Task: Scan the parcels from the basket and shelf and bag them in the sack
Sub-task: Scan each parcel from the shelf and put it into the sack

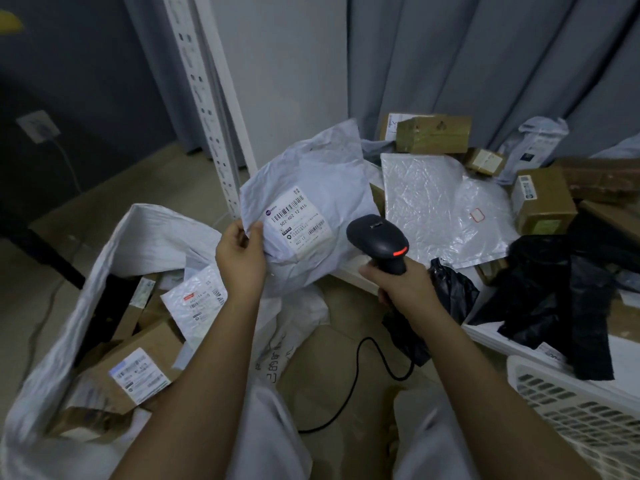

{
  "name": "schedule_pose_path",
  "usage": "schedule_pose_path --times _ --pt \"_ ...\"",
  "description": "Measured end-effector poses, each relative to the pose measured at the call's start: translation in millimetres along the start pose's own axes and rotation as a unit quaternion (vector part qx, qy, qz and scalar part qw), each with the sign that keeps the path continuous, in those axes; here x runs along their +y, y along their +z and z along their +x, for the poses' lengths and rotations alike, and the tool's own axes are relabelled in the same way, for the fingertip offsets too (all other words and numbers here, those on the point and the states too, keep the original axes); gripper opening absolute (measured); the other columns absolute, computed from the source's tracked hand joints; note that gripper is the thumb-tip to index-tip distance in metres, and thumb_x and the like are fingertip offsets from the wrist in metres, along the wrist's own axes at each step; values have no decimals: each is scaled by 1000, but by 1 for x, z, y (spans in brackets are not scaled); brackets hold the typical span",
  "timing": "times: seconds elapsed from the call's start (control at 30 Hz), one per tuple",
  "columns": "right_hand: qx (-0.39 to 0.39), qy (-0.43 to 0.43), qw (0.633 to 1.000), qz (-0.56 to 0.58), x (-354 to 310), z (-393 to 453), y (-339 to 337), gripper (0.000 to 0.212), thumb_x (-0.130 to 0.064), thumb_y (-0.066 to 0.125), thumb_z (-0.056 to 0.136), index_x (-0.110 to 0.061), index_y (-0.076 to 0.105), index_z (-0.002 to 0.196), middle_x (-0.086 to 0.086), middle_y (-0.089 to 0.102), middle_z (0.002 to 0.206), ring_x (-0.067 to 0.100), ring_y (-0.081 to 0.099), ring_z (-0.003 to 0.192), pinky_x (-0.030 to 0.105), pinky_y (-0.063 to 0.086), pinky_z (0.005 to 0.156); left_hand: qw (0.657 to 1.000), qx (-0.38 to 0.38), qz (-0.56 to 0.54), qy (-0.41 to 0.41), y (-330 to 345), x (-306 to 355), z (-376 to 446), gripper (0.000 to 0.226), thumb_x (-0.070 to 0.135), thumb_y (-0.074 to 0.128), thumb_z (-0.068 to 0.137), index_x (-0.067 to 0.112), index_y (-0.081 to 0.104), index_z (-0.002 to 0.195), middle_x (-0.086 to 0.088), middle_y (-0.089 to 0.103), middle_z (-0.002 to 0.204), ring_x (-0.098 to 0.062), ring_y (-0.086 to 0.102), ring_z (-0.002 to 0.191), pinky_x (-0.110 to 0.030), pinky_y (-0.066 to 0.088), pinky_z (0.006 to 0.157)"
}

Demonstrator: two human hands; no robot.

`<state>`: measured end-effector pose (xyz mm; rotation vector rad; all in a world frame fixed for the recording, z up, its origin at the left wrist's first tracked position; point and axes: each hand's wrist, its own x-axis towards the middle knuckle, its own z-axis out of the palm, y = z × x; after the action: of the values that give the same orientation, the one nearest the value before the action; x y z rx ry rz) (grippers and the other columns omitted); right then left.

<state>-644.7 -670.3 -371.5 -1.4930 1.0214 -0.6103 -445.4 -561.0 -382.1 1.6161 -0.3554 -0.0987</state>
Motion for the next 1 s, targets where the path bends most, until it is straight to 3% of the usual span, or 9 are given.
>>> schedule_pose_path --times 0.13,0.3,0.43,0.6,0.7,0.8,0.9,1.0 --pt "-27 3 1000 -9 -2 -8 21 12 -11 76 80 -9 64 80 0 58 61 14 49 51 25 42 51 997 66 -46 10 -53 11 2 13 20 62 92 22 60 79 7 66 78 -9 63 76 -25 50 72" --pt "-53 -2 998 -39 -5 -16 71 15 -12 79 76 -11 64 79 4 63 71 18 56 63 28 43 61 991 132 -8 34 -147 15 1 13 20 61 92 25 61 80 7 64 77 -11 60 74 -30 47 71" --pt "-61 -4 997 -57 -11 -15 121 17 -15 78 78 -7 65 86 7 63 79 19 56 72 29 42 63 978 197 51 49 -213 16 -3 9 20 59 91 16 59 83 10 55 71 -1 49 64 -24 40 62" --pt "-58 -5 992 -108 2 0 173 25 -23 79 77 -11 61 90 10 62 87 24 56 80 32 43 73 962 256 67 65 -260 14 -5 19 19 56 94 22 52 75 11 49 67 4 45 61 -15 37 60" --pt "-65 -12 984 -166 16 8 189 32 -20 79 79 -4 61 100 10 60 92 22 55 83 29 40 75 968 218 101 67 -261 -6 -4 27 18 55 95 19 47 69 9 44 64 1 43 58 -16 34 58" --pt "-60 -31 970 -234 31 18 195 41 -17 79 78 1 59 109 14 62 100 25 57 90 29 38 77 979 140 127 70 -243 -39 -3 30 17 55 97 30 49 71 11 47 64 2 47 60 -11 34 58" --pt "-40 -33 961 -272 39 35 191 41 -17 79 78 0 58 110 16 64 105 33 61 98 32 40 79 985 68 151 58 -219 -77 2 16 18 51 99 23 61 88 8 58 76 -4 56 70 -19 43 62" --pt "-38 -18 965 -260 40 50 184 39 -15 78 78 -3 59 109 16 64 103 28 59 90 35 44 78 977 15 207 56 -193 -102 7 19 14 47 100 16 62 112 1 64 95 -19 62 88 -27 42 68"
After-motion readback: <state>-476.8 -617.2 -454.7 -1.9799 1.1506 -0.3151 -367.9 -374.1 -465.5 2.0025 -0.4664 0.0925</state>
